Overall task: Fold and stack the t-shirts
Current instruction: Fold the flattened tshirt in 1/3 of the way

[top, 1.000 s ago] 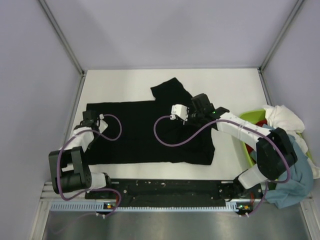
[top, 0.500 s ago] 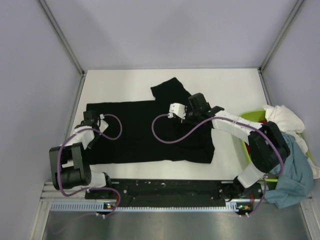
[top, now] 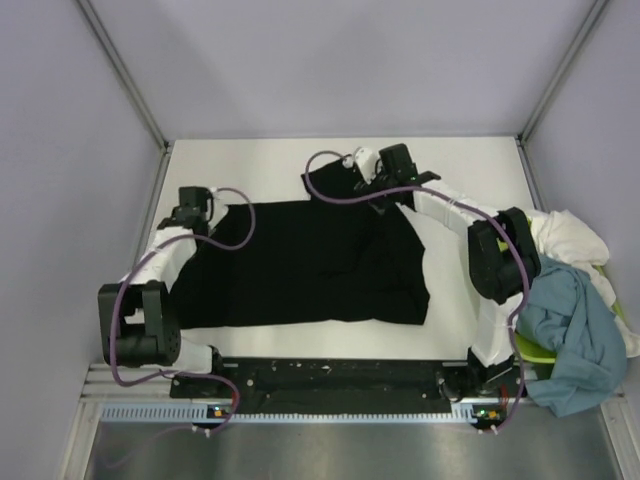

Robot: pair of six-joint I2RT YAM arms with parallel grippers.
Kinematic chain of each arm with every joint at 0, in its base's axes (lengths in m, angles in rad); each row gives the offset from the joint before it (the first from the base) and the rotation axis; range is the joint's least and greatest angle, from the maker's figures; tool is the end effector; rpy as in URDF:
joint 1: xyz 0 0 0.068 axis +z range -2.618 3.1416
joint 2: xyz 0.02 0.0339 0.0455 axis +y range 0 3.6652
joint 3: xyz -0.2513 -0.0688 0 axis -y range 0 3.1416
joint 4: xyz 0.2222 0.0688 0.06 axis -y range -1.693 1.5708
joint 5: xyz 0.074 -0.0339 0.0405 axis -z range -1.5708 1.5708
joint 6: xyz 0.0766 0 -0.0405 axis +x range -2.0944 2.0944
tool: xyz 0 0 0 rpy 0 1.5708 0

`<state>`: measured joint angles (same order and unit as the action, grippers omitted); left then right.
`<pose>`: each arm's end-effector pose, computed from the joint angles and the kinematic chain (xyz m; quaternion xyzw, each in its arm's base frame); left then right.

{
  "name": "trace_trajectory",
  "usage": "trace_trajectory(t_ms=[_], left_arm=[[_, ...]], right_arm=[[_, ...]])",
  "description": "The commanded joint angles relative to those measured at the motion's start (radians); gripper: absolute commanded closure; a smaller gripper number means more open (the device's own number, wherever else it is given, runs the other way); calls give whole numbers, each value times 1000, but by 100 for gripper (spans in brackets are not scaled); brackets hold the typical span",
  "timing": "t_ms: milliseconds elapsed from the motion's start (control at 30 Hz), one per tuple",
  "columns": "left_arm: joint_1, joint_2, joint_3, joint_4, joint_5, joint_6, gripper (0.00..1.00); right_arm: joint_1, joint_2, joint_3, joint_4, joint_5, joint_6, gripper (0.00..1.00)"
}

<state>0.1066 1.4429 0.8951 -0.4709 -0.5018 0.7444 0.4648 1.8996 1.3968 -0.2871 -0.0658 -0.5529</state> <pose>0.2774 0.0667 0.1781 0.2279 0.9062 0.3266 0.1419 0.3827 0.1975 0.1900 -0.4612 0.8010 0.0136 0.3814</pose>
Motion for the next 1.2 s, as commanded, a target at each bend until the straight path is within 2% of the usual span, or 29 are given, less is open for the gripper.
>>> trace_trajectory(t_ms=[0,100,200,300,433,533,600,733,967,1167], left_arm=[[-273,-64,122,-107,178,-57,47],[-466,-58,163,-135,402,-76,46],[-638,-12,194,-101,593,-103,45],[-783,62,194,-20,651,-90,44],[-910,219,244,110,611,-68,50],[-944,316,326,114,657,-92,51],[-953,362,350,117,686,-99,51],[-955,416,367,110,695,-99,52],[-955,491,401,162,473,-99,58],[-932,547,415,278,228,-151,62]], right_arm=[[-55,-7,198,-108,81,312,41],[-86,-98,225,-250,29,502,40],[-101,-278,46,-279,-11,675,42],[-113,-457,-170,-277,-64,799,46],[-118,-643,-401,-277,-222,947,81],[-117,-729,-548,-253,-360,1051,100],[-109,-763,-642,-225,-425,1103,100],[-106,-795,-797,-167,-424,1163,100],[-118,-671,-892,-107,-292,1190,100],[-132,-666,-929,-121,-229,1217,100]])
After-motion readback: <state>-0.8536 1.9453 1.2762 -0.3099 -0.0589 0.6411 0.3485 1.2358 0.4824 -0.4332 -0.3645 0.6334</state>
